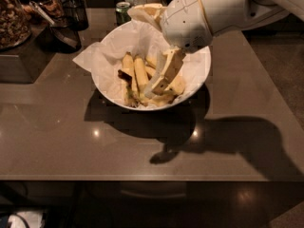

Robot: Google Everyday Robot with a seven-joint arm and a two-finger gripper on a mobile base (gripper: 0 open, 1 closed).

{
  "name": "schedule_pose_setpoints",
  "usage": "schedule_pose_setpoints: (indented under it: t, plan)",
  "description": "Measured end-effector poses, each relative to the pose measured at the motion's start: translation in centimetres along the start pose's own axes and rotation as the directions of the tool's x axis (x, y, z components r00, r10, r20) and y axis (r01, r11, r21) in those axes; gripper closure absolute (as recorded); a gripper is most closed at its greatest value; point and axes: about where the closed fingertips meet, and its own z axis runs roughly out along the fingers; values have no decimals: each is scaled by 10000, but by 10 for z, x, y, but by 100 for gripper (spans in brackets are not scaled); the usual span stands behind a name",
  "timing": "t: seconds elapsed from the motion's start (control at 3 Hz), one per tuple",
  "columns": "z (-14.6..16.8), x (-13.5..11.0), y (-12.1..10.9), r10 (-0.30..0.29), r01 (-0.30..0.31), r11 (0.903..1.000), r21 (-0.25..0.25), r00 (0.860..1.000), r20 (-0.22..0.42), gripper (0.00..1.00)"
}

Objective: Pick banana from white bowl

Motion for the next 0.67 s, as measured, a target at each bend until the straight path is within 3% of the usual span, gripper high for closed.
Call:
schedule_pose_setpoints:
  t: [0.33, 0.67]
  plan:
    - [9, 20, 9, 597, -596, 9982, -66, 9981, 155, 0]
    - [10, 21, 10, 631, -630, 9980, -92, 9979, 154, 19]
